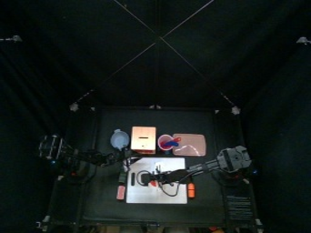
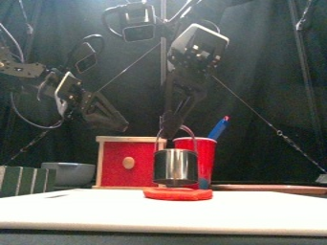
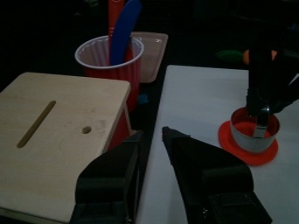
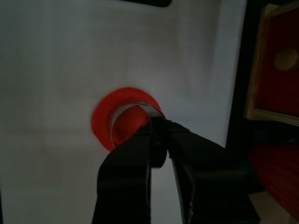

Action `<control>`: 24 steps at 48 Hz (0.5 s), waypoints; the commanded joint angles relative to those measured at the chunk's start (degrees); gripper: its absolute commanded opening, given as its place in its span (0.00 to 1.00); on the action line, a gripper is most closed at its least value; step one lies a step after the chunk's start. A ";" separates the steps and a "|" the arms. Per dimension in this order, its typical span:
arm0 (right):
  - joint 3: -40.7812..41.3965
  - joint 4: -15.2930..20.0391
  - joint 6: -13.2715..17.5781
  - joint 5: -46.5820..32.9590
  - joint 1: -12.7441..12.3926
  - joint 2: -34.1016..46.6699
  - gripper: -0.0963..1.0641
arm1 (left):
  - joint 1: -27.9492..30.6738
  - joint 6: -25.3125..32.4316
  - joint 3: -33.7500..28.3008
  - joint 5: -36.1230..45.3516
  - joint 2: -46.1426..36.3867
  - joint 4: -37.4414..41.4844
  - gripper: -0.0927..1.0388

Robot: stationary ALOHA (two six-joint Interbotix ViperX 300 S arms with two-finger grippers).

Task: Get the cutter from the drawer then cut the dough then place the extra dough in the bowl
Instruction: Cut the dough

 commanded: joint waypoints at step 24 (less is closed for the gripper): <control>-0.44 -0.09 0.18 -1.76 0.35 -0.70 0.52 | 0.09 0.35 -0.88 -0.26 -0.18 0.00 0.69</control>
